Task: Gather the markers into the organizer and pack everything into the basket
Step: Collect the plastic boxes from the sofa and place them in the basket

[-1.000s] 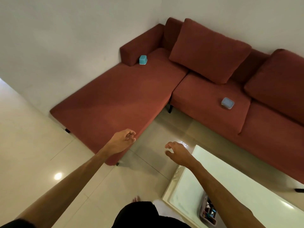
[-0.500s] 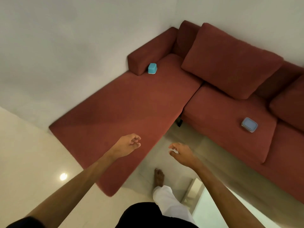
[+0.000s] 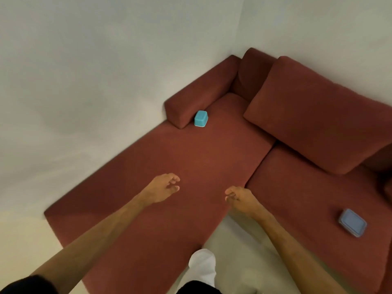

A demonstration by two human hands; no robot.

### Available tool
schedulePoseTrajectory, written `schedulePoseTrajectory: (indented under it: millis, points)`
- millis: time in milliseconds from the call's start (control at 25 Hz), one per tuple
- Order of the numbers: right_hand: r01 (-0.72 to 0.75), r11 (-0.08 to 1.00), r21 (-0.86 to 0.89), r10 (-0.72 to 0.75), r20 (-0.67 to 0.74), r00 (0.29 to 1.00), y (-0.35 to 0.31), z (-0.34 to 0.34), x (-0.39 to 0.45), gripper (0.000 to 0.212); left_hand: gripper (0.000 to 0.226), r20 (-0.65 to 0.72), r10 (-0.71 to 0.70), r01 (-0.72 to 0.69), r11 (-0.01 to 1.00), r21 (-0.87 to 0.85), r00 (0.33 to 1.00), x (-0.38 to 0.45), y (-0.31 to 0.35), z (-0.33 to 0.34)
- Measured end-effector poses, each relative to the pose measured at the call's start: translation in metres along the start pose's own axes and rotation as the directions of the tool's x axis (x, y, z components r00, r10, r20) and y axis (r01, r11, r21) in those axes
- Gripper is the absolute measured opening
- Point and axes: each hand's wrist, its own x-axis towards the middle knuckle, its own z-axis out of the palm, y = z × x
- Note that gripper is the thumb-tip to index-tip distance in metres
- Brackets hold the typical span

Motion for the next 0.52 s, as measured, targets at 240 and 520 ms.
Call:
schedulePoseTrajectory:
  millis: [240, 520]
  points:
    - [-0.048, 0.998, 0.038, 0.048, -0.002, 0.999, 0.004, -0.054, 0.22, 0.031, 0.043, -0.082, -0.005, 0.017, 0.989, 0.149, 0.997, 0.241, -0.039, -0.086]
    - [-0.076, 0.997, 0.031, 0.078, -0.045, 0.996, 0.025, -0.094, 0.493, 0.045, 0.065, -0.396, 0.1, -0.008, 0.974, 0.228, 0.913, 0.514, -0.086, -0.131]
